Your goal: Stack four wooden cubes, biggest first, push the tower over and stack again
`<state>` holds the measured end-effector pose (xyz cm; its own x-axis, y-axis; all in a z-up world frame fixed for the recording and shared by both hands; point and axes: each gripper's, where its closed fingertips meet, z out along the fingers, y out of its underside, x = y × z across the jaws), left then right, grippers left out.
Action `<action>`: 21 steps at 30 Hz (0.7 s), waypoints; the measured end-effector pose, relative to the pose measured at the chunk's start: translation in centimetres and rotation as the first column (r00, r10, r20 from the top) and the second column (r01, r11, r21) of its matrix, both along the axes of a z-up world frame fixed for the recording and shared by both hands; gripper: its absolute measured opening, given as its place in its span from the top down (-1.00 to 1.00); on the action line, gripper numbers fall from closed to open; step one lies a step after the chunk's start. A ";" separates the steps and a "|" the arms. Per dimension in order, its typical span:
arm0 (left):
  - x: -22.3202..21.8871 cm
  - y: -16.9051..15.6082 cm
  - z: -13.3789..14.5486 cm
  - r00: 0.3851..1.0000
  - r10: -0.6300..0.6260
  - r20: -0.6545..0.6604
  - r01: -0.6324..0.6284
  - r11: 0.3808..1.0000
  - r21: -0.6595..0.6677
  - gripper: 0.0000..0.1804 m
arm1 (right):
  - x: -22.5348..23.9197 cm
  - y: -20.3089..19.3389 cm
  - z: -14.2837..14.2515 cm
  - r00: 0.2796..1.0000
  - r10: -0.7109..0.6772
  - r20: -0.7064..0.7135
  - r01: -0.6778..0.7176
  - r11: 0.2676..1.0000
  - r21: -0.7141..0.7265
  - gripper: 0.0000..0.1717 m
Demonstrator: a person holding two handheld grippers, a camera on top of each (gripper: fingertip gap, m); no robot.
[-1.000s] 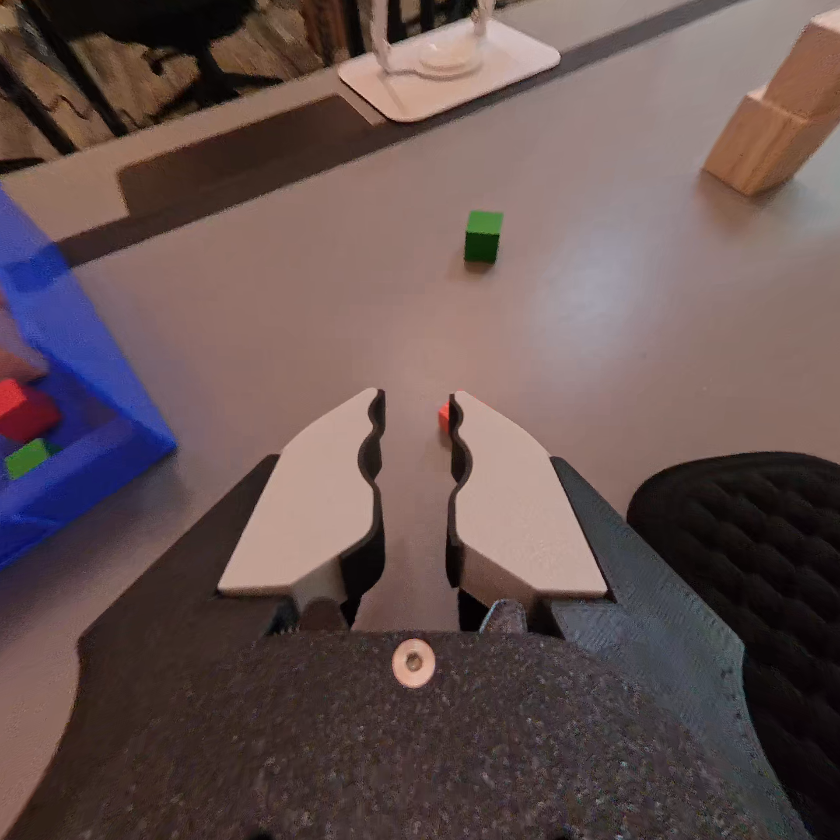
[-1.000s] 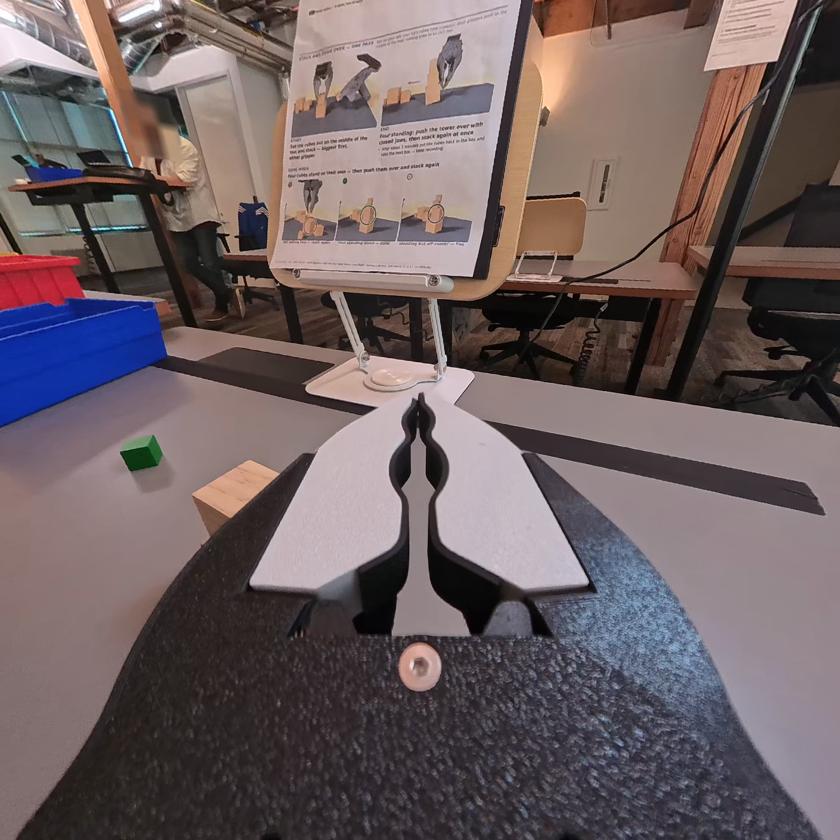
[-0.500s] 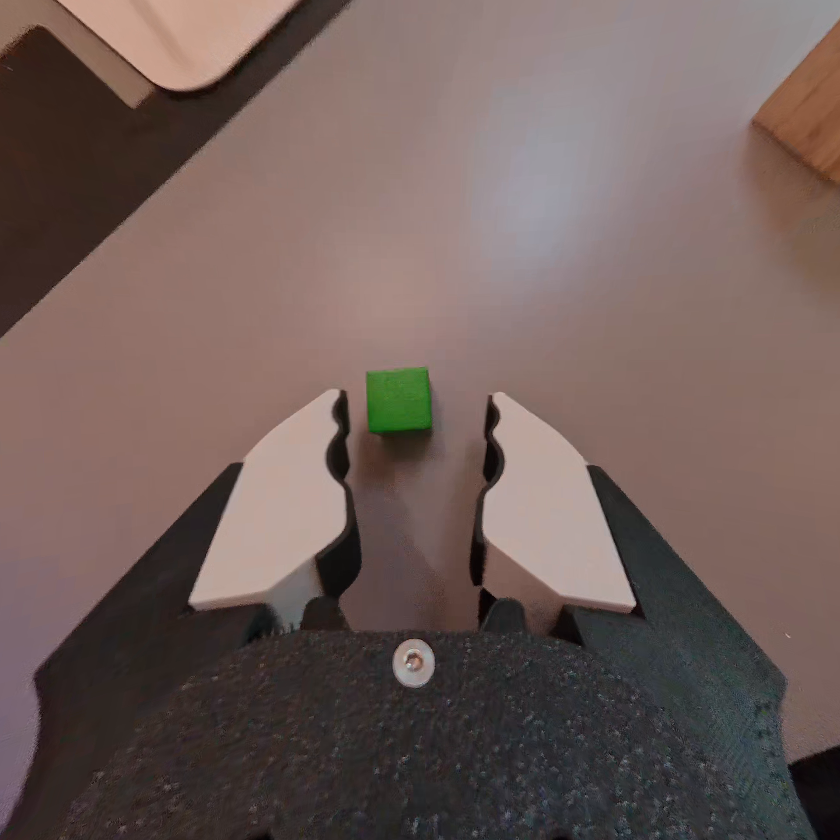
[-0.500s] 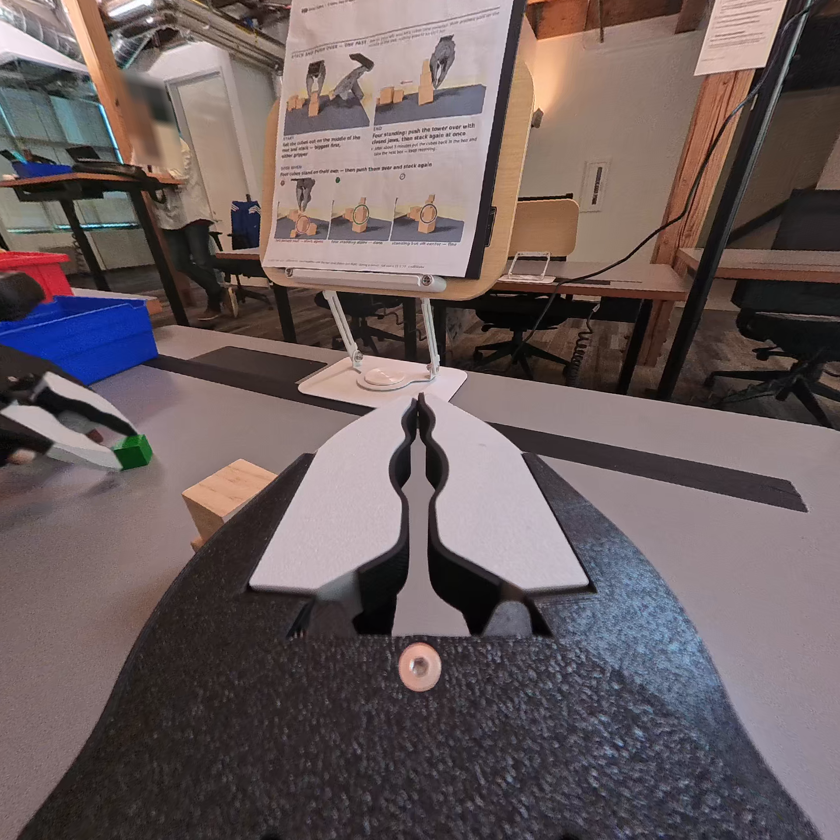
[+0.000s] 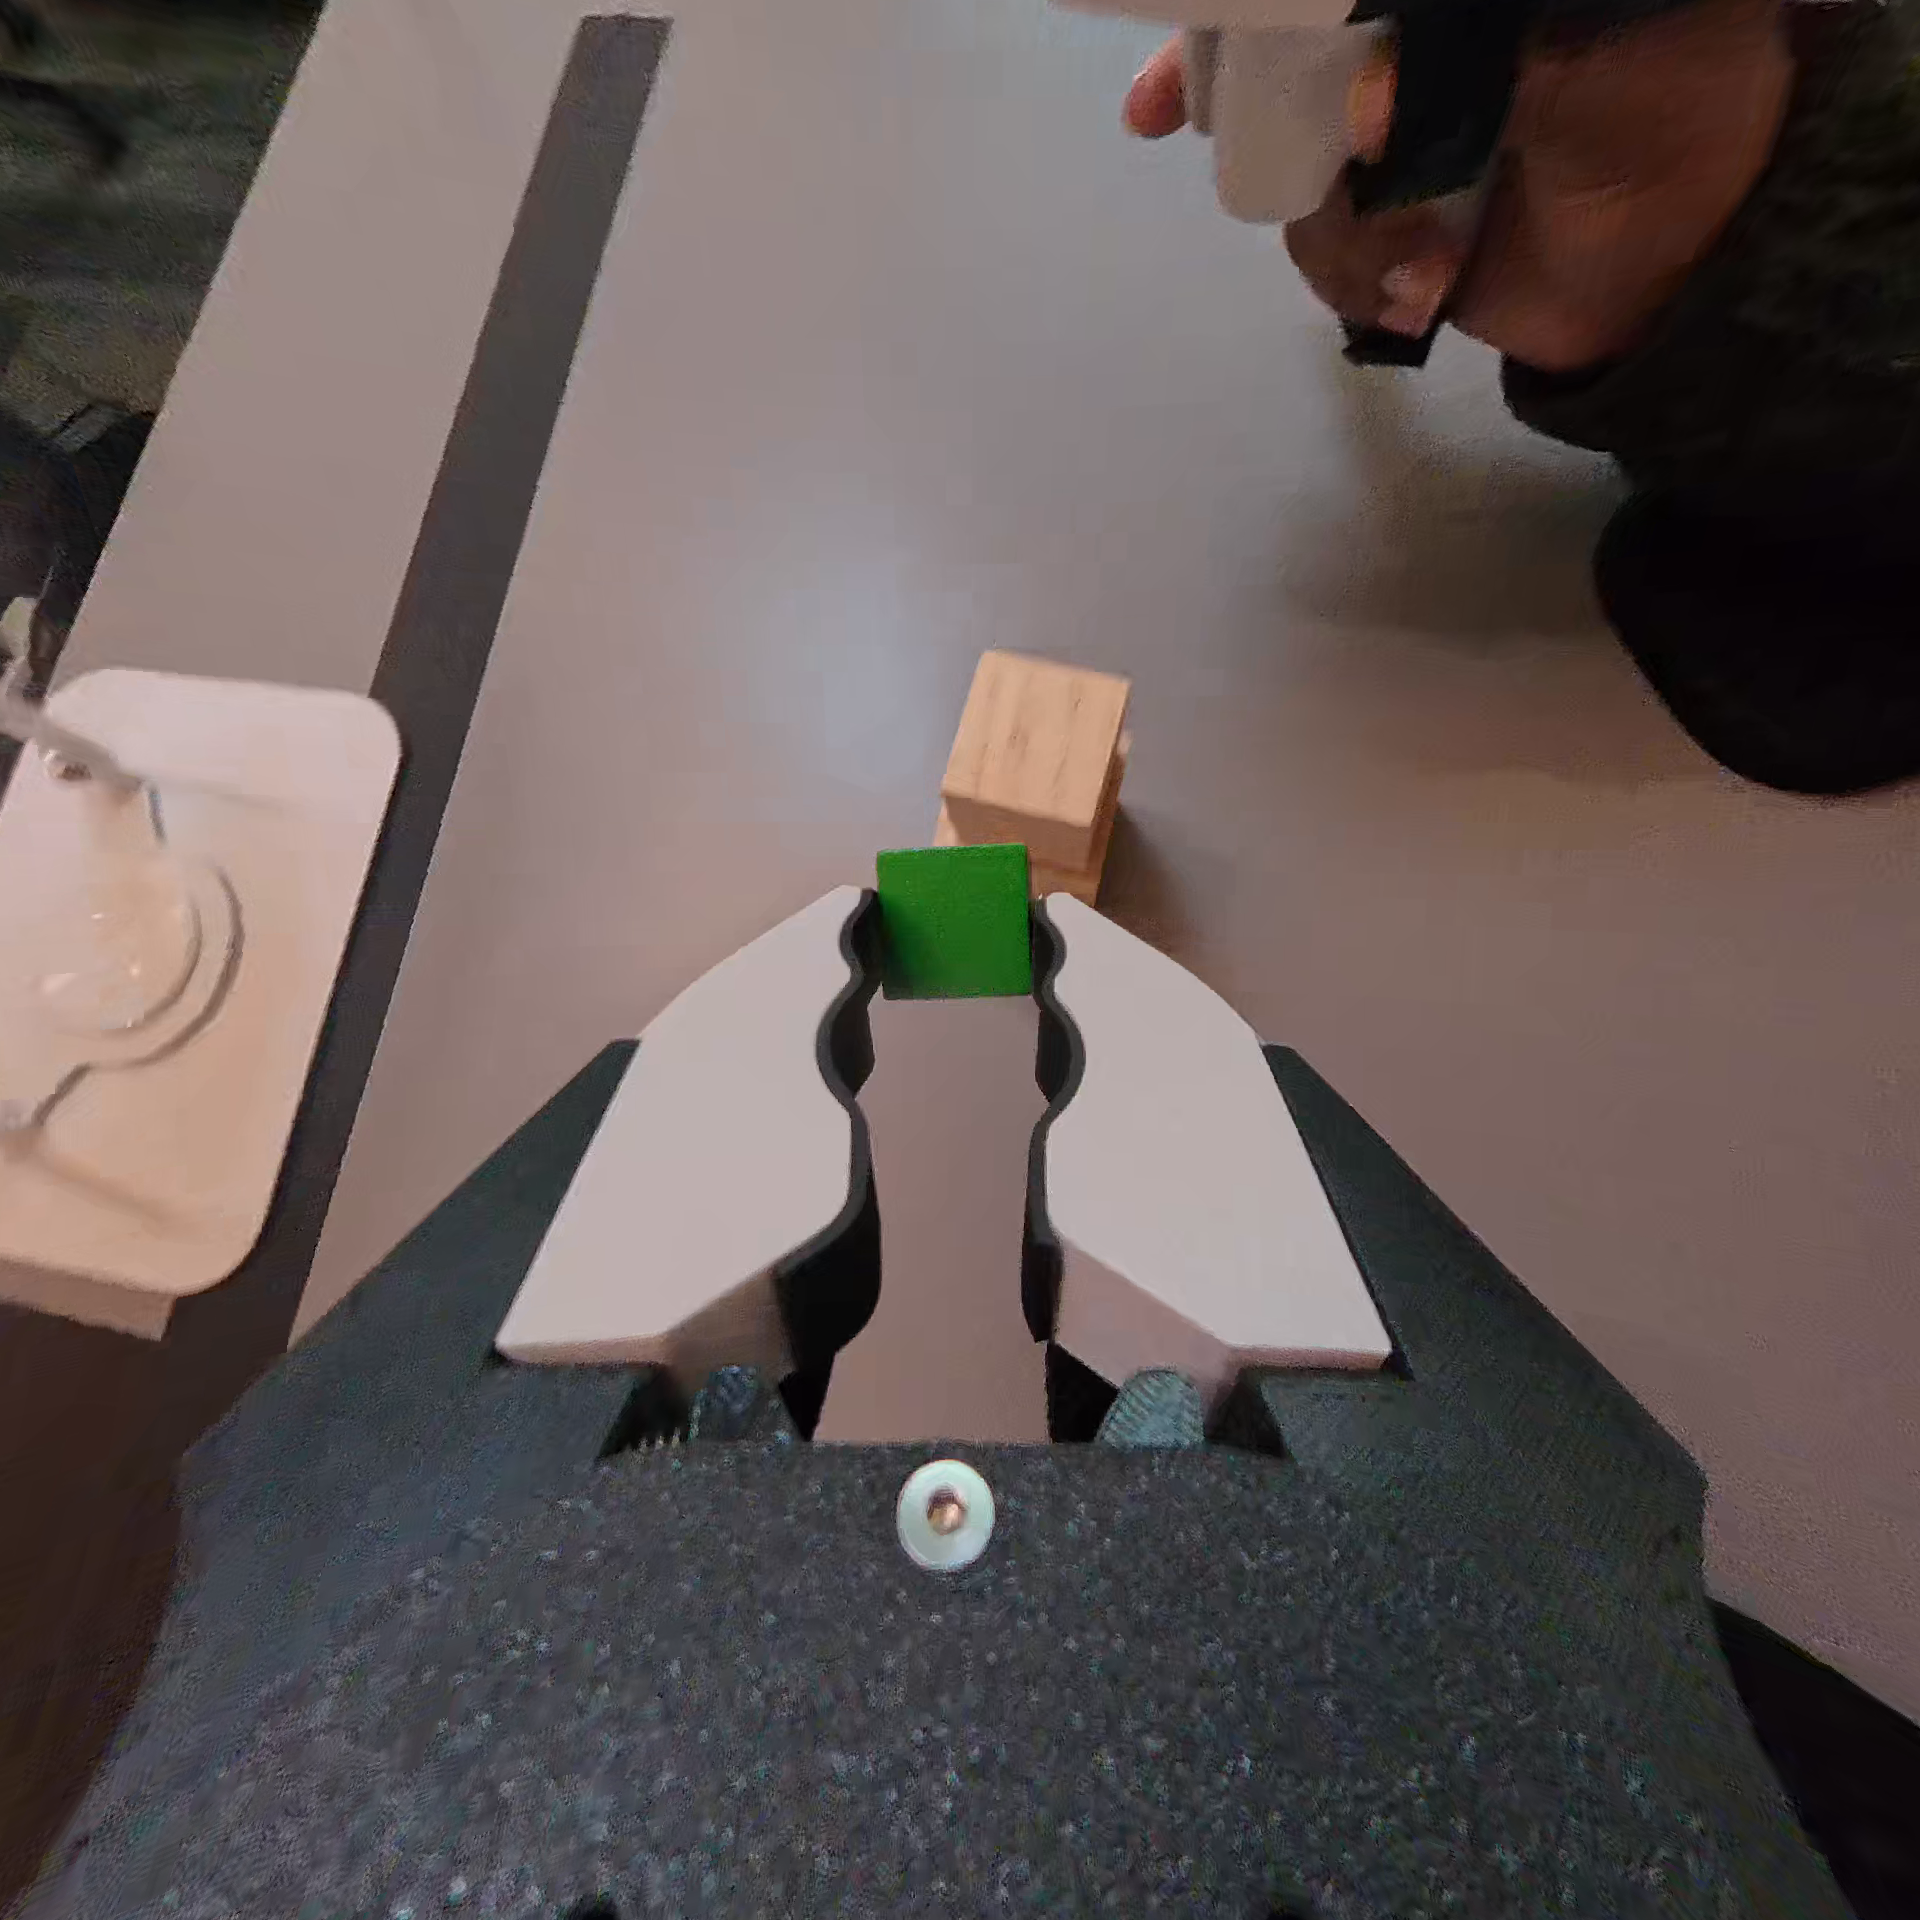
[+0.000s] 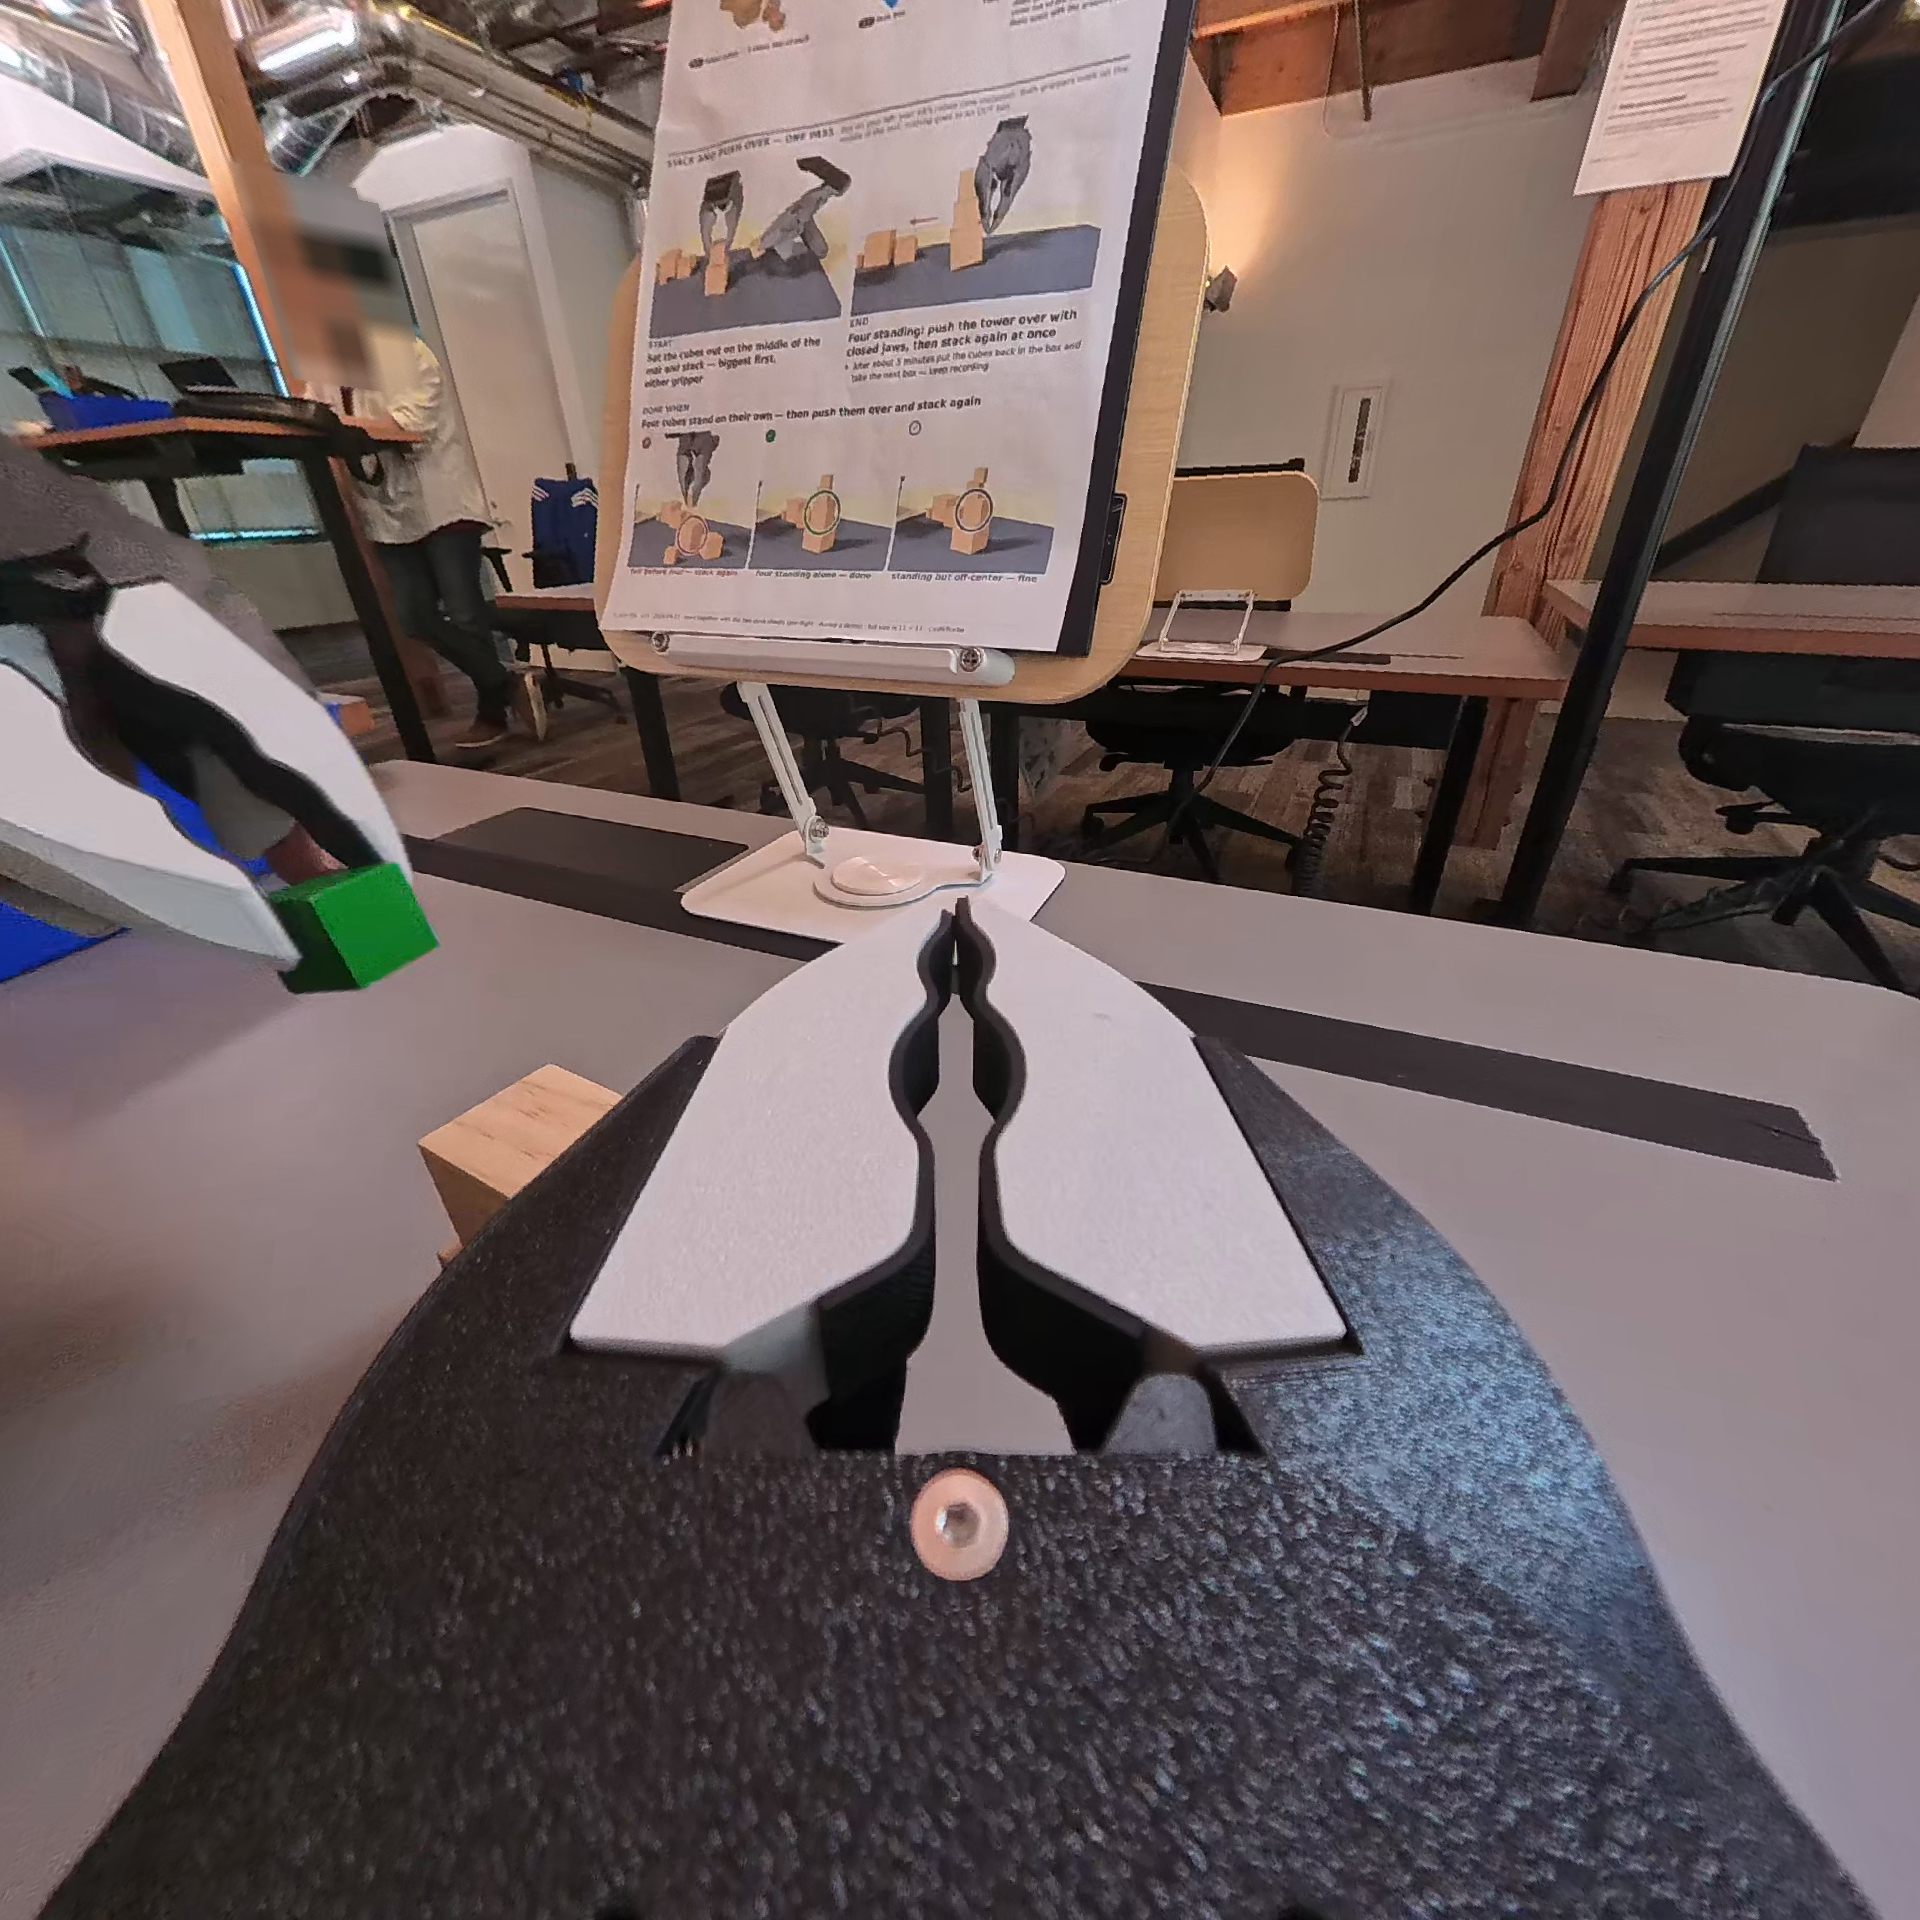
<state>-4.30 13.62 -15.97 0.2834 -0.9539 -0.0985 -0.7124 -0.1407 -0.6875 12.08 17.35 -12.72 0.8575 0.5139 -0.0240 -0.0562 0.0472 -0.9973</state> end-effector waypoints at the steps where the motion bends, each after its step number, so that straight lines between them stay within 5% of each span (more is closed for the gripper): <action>1: 1.0 0.0 -0.1 0.999 -0.035 -0.020 0.035 0.999 -0.008 0.70 | 0.1 0.0 0.1 1.000 -0.003 0.000 0.003 1.000 0.002 1.00; 21: 6.0 0.0 -3.4 0.951 -0.263 -0.160 0.251 0.964 -0.092 0.70 | 0.2 -0.1 0.7 1.000 0.004 -0.014 -0.003 1.000 0.014 1.00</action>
<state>1.70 13.62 -19.36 0.0130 -0.9984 -0.0547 -0.8359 0.0191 -0.5485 12.29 17.20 -12.06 0.8554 0.5172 -0.0288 -0.0704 0.0610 -0.9957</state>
